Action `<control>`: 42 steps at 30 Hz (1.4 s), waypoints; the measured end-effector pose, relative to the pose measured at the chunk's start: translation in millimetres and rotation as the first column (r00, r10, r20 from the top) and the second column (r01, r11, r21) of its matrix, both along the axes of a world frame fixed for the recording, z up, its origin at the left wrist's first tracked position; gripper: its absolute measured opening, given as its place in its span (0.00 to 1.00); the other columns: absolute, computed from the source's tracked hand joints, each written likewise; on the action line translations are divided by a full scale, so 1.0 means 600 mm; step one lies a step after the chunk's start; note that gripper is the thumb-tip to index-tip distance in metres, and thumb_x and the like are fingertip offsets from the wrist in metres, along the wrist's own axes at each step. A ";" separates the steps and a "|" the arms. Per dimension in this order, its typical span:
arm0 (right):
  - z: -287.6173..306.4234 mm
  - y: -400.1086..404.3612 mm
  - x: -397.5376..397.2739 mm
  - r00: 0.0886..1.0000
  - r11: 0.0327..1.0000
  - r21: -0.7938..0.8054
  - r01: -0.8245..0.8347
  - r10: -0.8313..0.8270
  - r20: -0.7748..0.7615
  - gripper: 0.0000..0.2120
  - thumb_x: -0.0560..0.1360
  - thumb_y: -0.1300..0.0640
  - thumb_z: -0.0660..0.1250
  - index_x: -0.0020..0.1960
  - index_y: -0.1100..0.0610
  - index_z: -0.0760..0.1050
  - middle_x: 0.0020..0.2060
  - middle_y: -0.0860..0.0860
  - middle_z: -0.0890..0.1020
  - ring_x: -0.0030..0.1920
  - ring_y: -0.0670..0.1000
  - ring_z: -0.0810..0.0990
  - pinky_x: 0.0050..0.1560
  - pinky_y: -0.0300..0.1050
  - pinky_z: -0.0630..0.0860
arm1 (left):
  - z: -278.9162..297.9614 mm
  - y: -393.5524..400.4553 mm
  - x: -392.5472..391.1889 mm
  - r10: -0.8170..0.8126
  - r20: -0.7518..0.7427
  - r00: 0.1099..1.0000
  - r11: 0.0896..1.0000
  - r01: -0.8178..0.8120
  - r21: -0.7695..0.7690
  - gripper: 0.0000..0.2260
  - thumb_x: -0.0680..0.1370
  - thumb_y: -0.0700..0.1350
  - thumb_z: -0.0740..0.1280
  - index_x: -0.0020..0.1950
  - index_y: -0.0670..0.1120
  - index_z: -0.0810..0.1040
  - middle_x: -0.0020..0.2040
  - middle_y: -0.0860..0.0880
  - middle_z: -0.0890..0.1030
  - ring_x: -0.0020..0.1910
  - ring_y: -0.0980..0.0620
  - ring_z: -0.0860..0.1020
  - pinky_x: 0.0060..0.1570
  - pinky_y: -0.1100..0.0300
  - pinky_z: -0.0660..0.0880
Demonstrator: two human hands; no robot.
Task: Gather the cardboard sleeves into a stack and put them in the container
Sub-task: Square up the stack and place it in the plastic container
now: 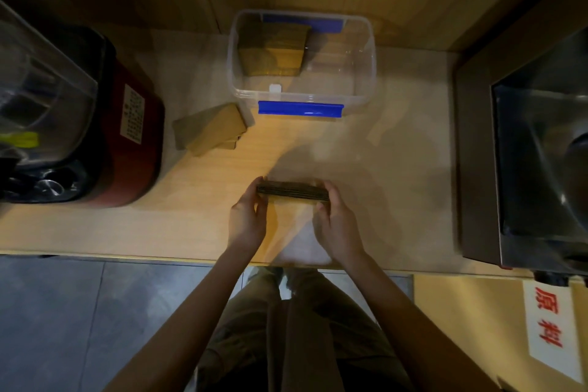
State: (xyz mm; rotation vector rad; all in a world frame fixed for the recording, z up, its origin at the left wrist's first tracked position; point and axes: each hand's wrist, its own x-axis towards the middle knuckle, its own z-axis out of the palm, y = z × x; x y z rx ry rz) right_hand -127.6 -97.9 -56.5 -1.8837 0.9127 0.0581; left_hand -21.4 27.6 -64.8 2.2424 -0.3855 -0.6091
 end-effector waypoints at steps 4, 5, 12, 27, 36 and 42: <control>0.004 -0.019 0.018 0.993 0.993 -0.035 -0.114 0.113 -0.027 0.18 0.78 0.59 0.55 0.68 0.50 0.62 0.52 0.57 0.81 0.47 0.54 0.79 0.48 0.48 0.76 | -0.001 0.005 0.023 -0.060 -0.002 0.998 0.991 0.060 0.117 0.13 0.77 0.38 0.59 0.60 0.41 0.73 0.51 0.37 0.81 0.49 0.39 0.78 0.44 0.54 0.73; 0.007 -0.027 0.025 0.984 0.985 -0.039 -0.171 0.169 -0.049 0.19 0.78 0.59 0.57 0.68 0.51 0.62 0.51 0.58 0.81 0.48 0.56 0.80 0.49 0.49 0.76 | 0.003 0.008 0.034 -0.066 -0.020 0.998 0.988 0.068 0.136 0.11 0.77 0.38 0.59 0.58 0.40 0.74 0.51 0.37 0.82 0.50 0.39 0.78 0.45 0.53 0.73; 0.021 -0.044 0.113 0.984 0.985 0.096 -0.144 0.153 -0.092 0.14 0.75 0.60 0.64 0.60 0.58 0.70 0.46 0.59 0.81 0.49 0.58 0.80 0.53 0.52 0.74 | 0.042 0.039 0.109 -0.080 -0.136 0.988 0.981 0.102 0.163 0.10 0.76 0.45 0.62 0.51 0.42 0.79 0.46 0.40 0.83 0.47 0.43 0.79 0.44 0.55 0.71; 0.029 0.012 0.343 0.998 0.997 0.048 -0.066 0.066 0.012 0.05 0.73 0.63 0.63 0.38 0.59 0.73 0.35 0.57 0.79 0.38 0.53 0.75 0.34 0.33 0.67 | 0.065 0.058 0.232 0.319 -0.059 0.946 0.929 -0.300 0.219 0.14 0.78 0.43 0.57 0.53 0.35 0.76 0.52 0.32 0.79 0.53 0.34 0.76 0.52 0.48 0.71; -0.022 0.054 0.351 0.996 0.963 -0.258 -0.081 0.088 0.019 0.17 0.76 0.60 0.61 0.64 0.55 0.66 0.54 0.57 0.79 0.56 0.53 0.78 0.55 0.40 0.76 | 0.034 0.034 0.233 0.351 -0.019 0.936 0.910 -0.336 0.243 0.13 0.78 0.39 0.56 0.54 0.32 0.74 0.60 0.32 0.73 0.63 0.35 0.68 0.58 0.47 0.66; -0.027 0.046 0.345 0.977 0.956 -0.254 -0.144 0.177 0.115 0.20 0.76 0.59 0.62 0.67 0.56 0.66 0.60 0.56 0.77 0.62 0.54 0.73 0.62 0.45 0.72 | 0.014 0.040 0.227 0.422 -0.061 0.905 0.889 -0.399 0.226 0.17 0.79 0.43 0.54 0.66 0.38 0.68 0.69 0.35 0.67 0.67 0.38 0.65 0.66 0.51 0.62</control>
